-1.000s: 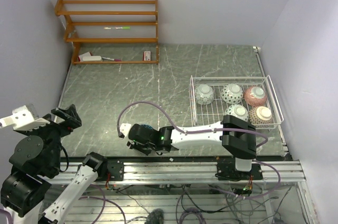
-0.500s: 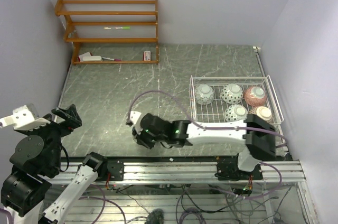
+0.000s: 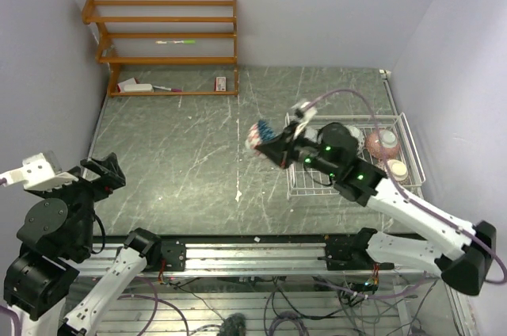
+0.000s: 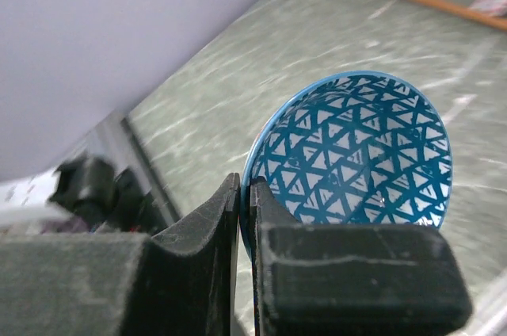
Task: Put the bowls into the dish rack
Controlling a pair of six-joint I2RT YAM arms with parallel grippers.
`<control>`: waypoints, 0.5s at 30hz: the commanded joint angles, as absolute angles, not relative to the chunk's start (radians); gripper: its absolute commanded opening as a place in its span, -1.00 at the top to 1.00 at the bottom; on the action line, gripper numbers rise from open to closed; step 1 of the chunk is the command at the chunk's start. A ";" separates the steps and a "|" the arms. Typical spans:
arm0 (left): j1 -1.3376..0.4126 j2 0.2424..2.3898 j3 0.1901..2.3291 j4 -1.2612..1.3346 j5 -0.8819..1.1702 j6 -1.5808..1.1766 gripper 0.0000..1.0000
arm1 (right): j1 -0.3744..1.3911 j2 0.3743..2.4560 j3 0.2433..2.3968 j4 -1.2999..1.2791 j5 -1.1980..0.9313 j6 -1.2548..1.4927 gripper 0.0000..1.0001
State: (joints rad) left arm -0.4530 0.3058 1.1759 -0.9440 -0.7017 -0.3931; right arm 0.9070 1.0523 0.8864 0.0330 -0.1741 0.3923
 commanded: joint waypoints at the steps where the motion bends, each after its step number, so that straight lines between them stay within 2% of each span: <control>1: -0.446 0.328 1.172 -0.903 -0.677 -0.395 -0.98 | 0.747 0.926 0.836 0.023 -0.149 0.456 1.00; 7: -0.446 0.346 1.171 -0.897 -0.666 -0.385 -0.98 | 0.611 0.796 0.817 -0.110 -0.072 0.475 1.00; 15: -0.446 0.359 1.161 -0.870 -0.639 -0.379 -0.98 | 0.440 0.755 0.737 -0.154 -0.162 0.559 1.00</control>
State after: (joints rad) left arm -0.4530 0.3393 1.1656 -0.9157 -0.6655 -0.3923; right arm 0.5121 0.7799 0.7738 -0.1490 -0.1165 0.5060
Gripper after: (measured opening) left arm 0.991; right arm 0.066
